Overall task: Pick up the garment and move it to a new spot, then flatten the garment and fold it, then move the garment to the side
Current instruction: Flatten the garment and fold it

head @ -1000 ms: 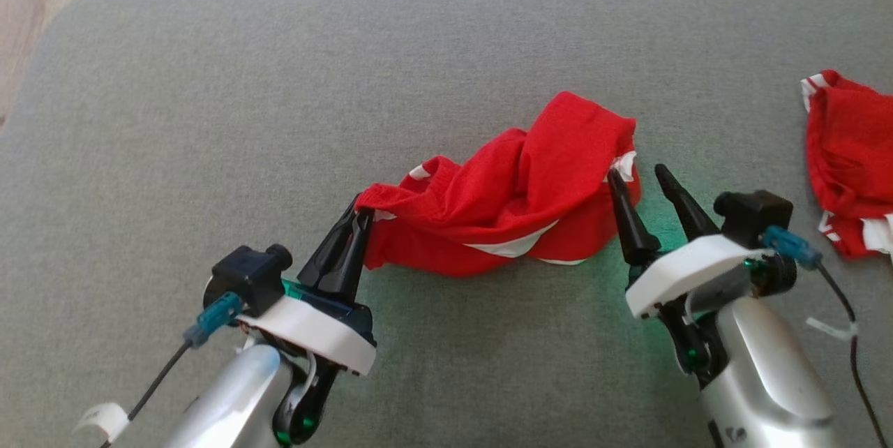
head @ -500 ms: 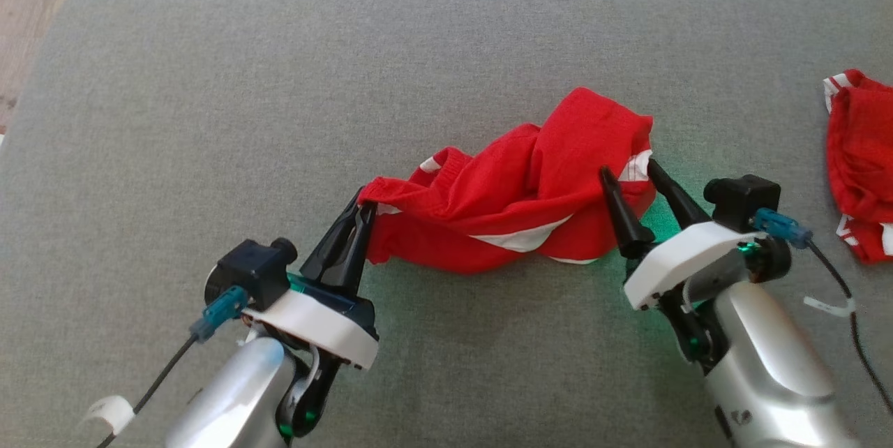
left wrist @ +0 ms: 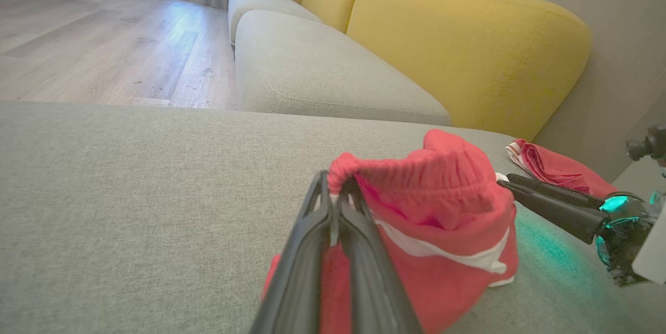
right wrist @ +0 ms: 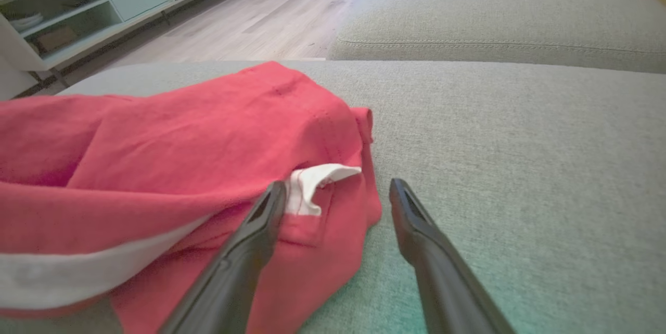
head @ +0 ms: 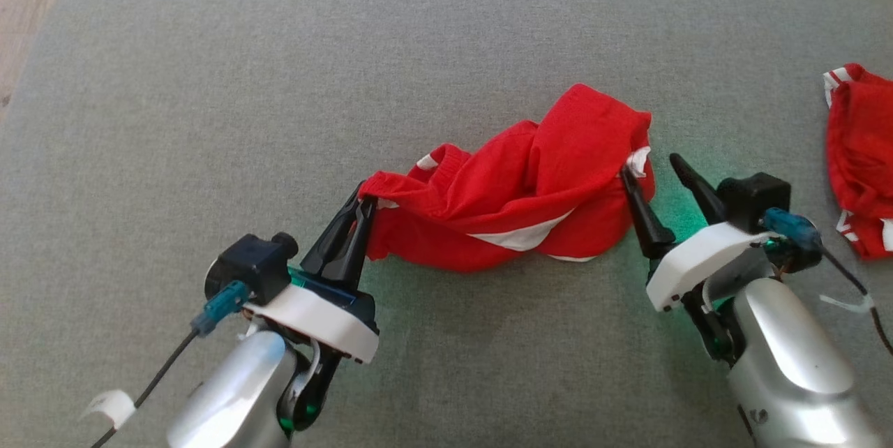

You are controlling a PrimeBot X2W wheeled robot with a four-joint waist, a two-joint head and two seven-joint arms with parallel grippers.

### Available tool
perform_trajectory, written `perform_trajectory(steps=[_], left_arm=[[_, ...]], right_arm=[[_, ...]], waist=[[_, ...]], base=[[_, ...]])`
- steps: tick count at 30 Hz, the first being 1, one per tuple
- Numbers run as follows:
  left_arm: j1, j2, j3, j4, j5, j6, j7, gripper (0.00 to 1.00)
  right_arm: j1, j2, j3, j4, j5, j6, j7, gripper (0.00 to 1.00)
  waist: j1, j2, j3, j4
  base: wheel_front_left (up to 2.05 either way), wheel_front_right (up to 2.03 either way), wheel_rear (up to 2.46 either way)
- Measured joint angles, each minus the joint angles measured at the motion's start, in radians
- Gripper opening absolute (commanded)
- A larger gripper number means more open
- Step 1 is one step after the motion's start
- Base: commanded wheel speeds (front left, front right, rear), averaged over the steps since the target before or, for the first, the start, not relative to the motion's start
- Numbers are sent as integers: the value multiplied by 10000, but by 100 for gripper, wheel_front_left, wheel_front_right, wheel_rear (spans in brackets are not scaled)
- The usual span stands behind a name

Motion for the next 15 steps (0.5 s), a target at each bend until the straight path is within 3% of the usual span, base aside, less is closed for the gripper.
perform_trajectory(steps=[15], left_arm=[[-135, 2, -155, 46, 0, 2, 2, 0]], right_arm=[[-30, 50, 111, 6, -671, 0, 33, 100]], waist=[[0, 0, 67, 45]], base=[[0, 0, 0]])
